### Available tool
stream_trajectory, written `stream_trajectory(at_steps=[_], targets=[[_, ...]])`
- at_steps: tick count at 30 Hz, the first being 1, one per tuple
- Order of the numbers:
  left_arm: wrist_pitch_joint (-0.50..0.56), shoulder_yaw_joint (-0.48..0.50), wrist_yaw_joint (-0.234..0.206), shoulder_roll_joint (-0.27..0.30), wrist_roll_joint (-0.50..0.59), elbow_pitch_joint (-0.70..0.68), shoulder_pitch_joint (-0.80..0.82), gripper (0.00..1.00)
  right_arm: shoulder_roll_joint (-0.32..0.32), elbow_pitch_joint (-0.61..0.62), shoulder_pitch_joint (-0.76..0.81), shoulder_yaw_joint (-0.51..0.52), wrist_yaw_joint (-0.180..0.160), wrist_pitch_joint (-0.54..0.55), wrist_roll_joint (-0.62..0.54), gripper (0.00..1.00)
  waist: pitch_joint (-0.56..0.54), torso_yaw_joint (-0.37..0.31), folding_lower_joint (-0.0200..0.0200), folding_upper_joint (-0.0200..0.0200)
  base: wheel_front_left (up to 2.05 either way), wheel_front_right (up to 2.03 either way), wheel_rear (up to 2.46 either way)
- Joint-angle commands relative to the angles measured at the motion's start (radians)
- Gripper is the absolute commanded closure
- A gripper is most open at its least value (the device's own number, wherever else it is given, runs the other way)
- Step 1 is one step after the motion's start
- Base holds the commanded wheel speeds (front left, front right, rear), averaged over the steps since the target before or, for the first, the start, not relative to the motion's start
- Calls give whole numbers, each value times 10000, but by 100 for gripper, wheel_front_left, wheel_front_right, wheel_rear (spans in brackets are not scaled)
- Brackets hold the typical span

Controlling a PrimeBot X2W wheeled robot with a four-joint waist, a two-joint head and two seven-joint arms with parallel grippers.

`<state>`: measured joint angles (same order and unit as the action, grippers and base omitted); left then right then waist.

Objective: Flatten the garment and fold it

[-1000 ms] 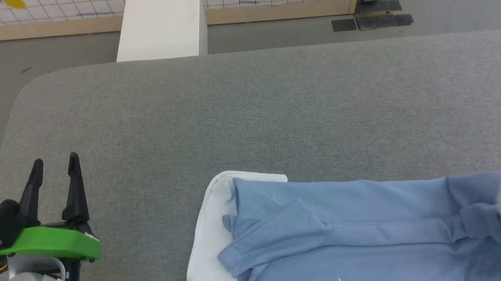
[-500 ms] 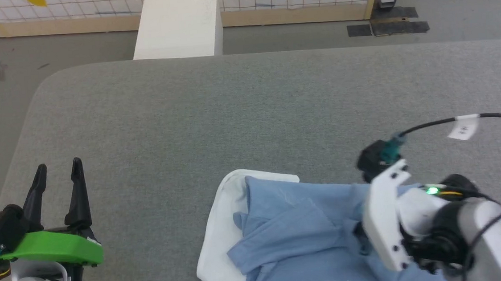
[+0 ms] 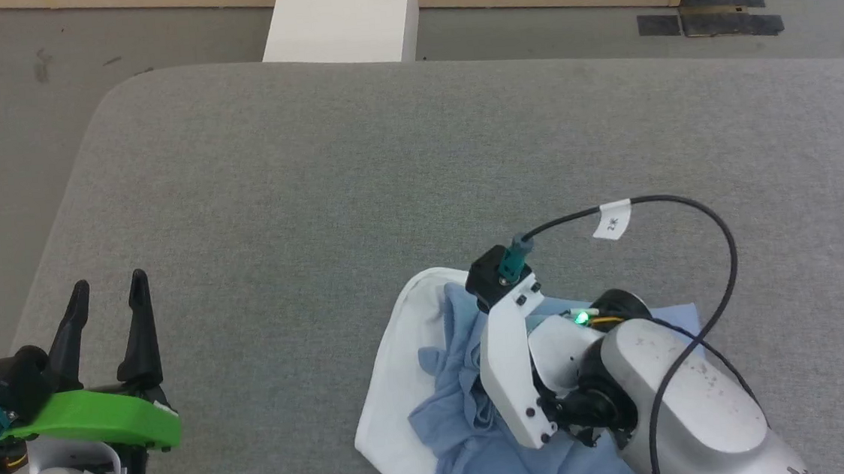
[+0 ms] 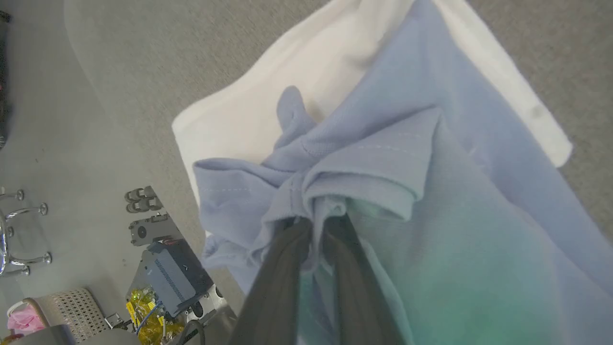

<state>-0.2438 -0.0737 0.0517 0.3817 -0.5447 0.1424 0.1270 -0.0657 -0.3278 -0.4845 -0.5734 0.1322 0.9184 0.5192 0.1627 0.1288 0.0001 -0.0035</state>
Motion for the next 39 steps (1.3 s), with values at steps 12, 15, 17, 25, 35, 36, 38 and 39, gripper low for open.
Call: stream_trajectory(at_steps=[12, 15, 17, 25, 35, 36, 38, 39], targets=[[-129, -81, 113, -122, 56, 228, 199, 0, 149, -740, -631, -881, -15, -730, 1342, 0, -173, -201, -1, 35, 0, 0, 0], [-128, -117, 88, -105, 94, 243, 146, 0, 151, -187, -786, -1252, -15, -844, 2095, 0, -411, -359, -1, 35, 0, 0, 0], [-112, -165, 72, -104, 118, 228, 108, 0, 152, 123, -882, -1394, -15, -1004, 2481, 0, -596, -463, -1, 35, 0, 0, 0], [-85, -278, -139, -129, 294, 33, -86, 0, 63, 1029, -1251, -874, -15, -2379, 2705, 0, -1320, -1018, -1, 35, 0, 0, 0], [-123, -283, -466, -248, 498, -225, -378, 0, -1221, 2432, -953, 1558, -15, -6296, 1938, 0, -1939, -1702, -1, 35, 0, 0, 0], [-128, -273, -507, -263, 525, -260, -414, 0, -1351, 2513, -837, 1898, -15, -6749, 1793, 0, -1963, -1766, -1, 35, 0, 0, 0], [-133, -258, -561, -276, 554, -303, -482, 0, -1542, 2609, -623, 2445, -15, -7425, 1504, 0, -1977, -1878, -1, 35, 0, 0, 0], [-137, -244, -592, -286, 572, -327, -512, 0, -1591, 2624, -451, 2825, -15, -7809, 1381, 0, -1986, -1935, -1, 35, 0, 0, 0]])
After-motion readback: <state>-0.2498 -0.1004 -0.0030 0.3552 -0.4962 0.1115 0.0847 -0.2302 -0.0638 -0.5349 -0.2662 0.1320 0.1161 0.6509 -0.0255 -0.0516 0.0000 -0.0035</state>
